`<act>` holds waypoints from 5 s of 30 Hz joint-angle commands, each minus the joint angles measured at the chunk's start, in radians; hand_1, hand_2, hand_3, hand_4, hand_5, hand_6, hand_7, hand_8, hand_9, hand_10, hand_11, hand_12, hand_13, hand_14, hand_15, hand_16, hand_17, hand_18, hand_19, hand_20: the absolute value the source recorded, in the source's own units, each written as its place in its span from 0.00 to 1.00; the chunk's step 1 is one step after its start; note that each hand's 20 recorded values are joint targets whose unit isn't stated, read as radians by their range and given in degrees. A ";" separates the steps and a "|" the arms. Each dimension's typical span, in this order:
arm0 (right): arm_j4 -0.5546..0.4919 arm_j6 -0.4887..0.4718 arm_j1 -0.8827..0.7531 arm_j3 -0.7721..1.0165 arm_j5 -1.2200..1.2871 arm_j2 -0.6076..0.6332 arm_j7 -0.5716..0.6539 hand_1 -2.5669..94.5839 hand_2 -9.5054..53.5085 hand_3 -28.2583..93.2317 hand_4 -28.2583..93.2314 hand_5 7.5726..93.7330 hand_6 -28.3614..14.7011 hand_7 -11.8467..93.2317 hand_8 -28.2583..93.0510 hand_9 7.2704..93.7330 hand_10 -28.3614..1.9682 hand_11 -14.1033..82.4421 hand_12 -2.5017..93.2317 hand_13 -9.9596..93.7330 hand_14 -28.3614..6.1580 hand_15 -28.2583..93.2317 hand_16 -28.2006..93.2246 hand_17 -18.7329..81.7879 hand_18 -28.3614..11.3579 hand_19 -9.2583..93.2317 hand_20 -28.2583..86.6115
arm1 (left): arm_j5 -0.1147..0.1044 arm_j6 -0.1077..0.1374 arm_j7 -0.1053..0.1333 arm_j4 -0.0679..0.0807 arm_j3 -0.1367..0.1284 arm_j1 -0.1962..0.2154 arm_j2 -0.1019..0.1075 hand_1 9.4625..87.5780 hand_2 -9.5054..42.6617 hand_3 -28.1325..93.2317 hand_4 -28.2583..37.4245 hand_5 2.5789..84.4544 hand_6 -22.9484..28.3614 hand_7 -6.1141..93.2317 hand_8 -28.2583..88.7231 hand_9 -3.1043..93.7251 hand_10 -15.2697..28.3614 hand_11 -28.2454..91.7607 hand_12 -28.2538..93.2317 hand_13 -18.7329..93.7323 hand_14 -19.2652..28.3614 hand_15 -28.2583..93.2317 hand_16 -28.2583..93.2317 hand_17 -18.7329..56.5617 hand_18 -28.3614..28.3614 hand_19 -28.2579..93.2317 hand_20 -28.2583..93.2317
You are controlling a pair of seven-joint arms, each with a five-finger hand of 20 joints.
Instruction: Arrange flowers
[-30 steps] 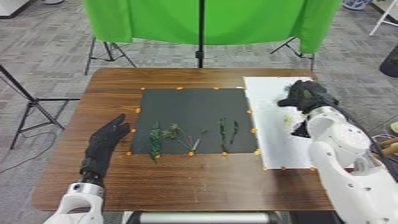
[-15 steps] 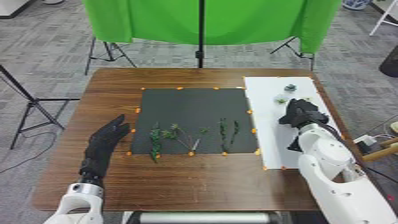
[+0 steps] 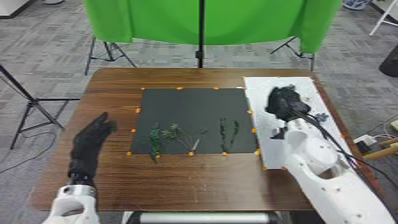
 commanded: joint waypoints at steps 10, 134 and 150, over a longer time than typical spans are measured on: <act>0.173 -0.155 0.358 -0.405 -0.025 -0.406 -0.326 0.68 0.00 0.66 0.15 0.84 0.63 0.33 0.35 1.00 0.65 0.27 0.45 0.98 0.79 0.74 0.52 0.87 0.46 1.00 0.78 | -0.085 0.062 0.052 -0.010 0.016 0.029 -0.002 0.06 0.43 0.74 0.00 0.45 0.53 0.10 0.19 0.45 0.60 0.29 0.32 0.43 0.67 0.30 0.25 0.29 0.69 0.24 0.38; 0.322 -0.124 0.398 -0.327 -0.165 -0.451 -0.405 0.66 0.00 0.68 0.13 0.84 0.64 0.31 0.33 0.99 0.66 0.34 0.42 1.00 0.80 0.74 0.52 0.88 0.47 1.00 0.79 | -0.076 0.046 0.033 -0.001 0.037 0.014 -0.008 0.06 0.39 0.72 0.00 0.47 0.57 0.09 0.19 0.47 0.62 0.30 0.30 0.44 0.69 0.30 0.25 0.30 0.71 0.24 0.38; 0.509 -0.217 0.387 -0.242 -0.478 -0.627 -0.489 0.64 0.00 0.68 0.12 0.82 0.66 0.33 0.31 0.97 0.63 0.35 0.42 0.98 0.78 0.75 0.53 0.86 0.43 1.00 0.81 | -0.121 0.150 0.017 -0.029 0.055 0.024 0.010 0.18 0.90 0.57 0.00 0.49 0.56 0.11 0.17 0.53 0.63 0.32 0.30 0.47 0.70 0.31 0.24 0.32 0.70 0.24 0.39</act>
